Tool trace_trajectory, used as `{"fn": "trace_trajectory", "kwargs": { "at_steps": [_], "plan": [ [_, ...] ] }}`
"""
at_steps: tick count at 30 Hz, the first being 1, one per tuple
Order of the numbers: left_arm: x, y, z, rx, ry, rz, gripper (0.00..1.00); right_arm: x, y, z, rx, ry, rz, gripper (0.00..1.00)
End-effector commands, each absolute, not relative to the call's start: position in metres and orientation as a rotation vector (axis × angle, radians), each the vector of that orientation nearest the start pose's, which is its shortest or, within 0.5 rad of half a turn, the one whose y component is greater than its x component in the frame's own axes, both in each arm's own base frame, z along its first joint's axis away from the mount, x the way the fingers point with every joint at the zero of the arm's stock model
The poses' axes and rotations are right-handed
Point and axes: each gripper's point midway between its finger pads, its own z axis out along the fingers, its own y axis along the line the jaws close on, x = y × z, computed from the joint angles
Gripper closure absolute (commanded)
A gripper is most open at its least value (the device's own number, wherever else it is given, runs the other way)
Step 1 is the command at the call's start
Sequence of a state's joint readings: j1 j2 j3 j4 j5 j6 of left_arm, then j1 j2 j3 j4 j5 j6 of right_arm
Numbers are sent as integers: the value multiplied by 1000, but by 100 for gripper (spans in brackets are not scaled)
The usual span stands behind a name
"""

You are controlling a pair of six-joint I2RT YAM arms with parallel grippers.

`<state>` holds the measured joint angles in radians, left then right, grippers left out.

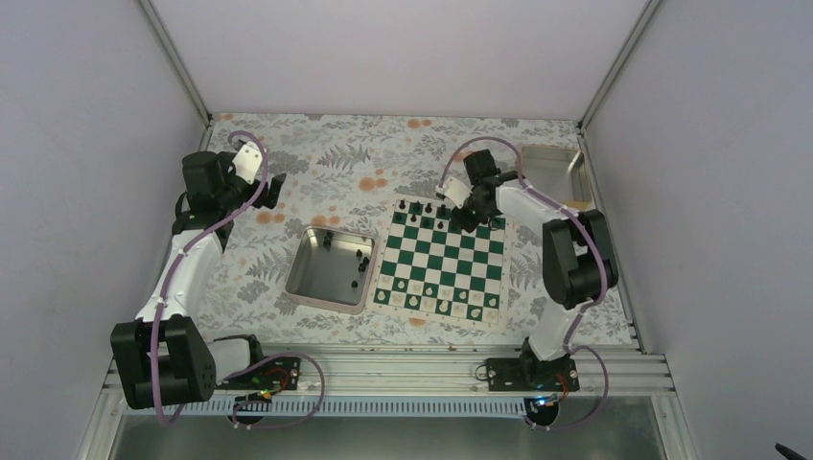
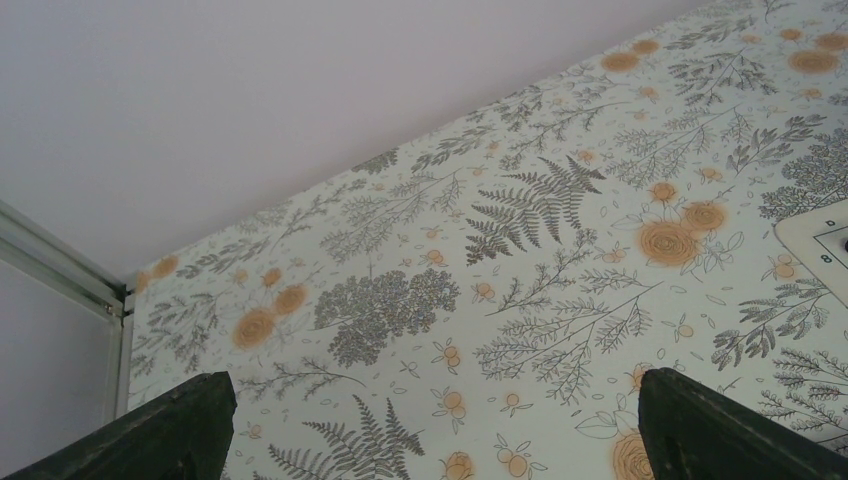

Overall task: Set up the chess pieces on the board
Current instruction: Place the chess piece on the chessboard, then pick up the chess piece from the storage box.

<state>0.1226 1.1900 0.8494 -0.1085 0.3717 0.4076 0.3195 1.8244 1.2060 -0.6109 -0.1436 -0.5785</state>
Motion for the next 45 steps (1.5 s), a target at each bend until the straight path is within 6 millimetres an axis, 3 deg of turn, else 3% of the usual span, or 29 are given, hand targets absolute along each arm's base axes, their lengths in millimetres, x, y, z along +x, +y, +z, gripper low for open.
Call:
{"fn": "trace_trajectory", "kwargs": {
  "at_steps": [1, 5, 9, 15, 22, 29, 45],
  "plan": [
    [388, -16, 236, 522, 1908, -42, 0, 385, 165, 114, -1210, 2356, 109, 66],
    [388, -16, 236, 519, 1907, -39, 0, 370, 203, 144, -1299, 2279, 131, 66],
    [388, -15, 239, 517, 1903, -34, 0, 341, 267, 155, -1486, 2184, 200, 66],
    [388, -15, 237, 519, 1906, -36, 0, 285, 346, 128, -1784, 2051, 294, 67],
    [388, -15, 236, 518, 1908, -30, 0, 243, 400, 94, -2015, 1964, 341, 64],
    [387, -15, 237, 516, 1904, -29, 0, 246, 418, 75, -2069, 1948, 273, 65],
    [387, -15, 238, 518, 1897, -30, 0, 260, 398, 66, -2139, 1974, 58, 62]
  ]
}}
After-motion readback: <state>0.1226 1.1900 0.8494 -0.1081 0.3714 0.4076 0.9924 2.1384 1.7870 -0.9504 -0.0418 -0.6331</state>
